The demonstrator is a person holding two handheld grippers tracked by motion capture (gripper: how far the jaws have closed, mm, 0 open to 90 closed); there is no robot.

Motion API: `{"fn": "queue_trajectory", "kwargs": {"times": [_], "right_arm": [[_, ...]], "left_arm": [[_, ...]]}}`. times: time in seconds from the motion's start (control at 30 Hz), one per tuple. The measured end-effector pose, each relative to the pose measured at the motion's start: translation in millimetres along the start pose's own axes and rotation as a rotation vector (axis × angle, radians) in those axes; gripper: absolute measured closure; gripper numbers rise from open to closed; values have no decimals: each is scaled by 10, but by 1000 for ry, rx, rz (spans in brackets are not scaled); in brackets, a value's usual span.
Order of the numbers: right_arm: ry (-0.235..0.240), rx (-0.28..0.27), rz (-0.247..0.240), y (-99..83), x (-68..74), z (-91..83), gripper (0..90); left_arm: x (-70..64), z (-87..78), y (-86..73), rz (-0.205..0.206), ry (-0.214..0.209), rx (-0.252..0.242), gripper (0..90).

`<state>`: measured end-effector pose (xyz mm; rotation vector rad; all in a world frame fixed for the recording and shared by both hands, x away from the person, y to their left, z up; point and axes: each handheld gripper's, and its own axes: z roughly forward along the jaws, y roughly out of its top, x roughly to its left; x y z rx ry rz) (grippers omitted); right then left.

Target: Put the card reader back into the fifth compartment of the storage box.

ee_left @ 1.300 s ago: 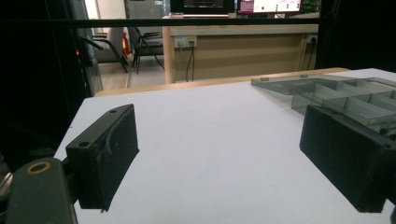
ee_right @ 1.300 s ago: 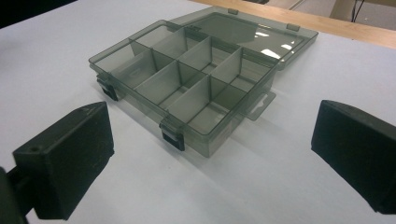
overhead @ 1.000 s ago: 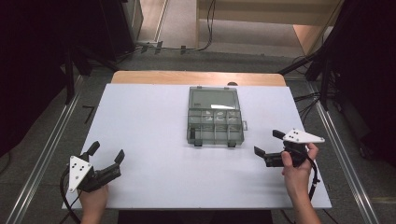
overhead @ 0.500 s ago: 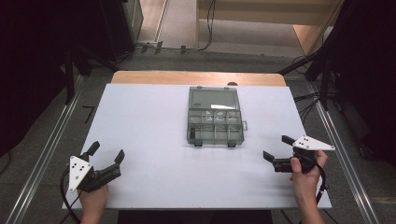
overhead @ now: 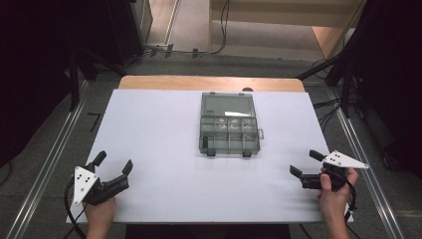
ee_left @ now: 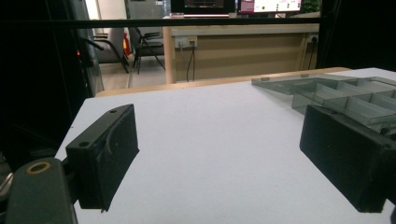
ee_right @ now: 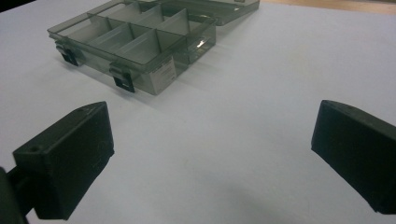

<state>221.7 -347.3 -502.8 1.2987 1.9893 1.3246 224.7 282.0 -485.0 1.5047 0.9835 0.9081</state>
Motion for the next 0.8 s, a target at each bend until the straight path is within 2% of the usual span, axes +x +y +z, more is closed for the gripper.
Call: {"fn": "queue_trajectory", "kwargs": {"times": [0.23,0.67,0.8], "right_arm": [[11,-27,0,-85,-56,-69,0],[17,-45,40,-197,-106,-135,0],[-6,-23,44,-194,-97,-108,0]], "left_arm": [[3,-2,0,-3,0,-1,116],[4,-4,0,-5,0,-4,116],[4,-1,0,-7,1,-4,116]]}}
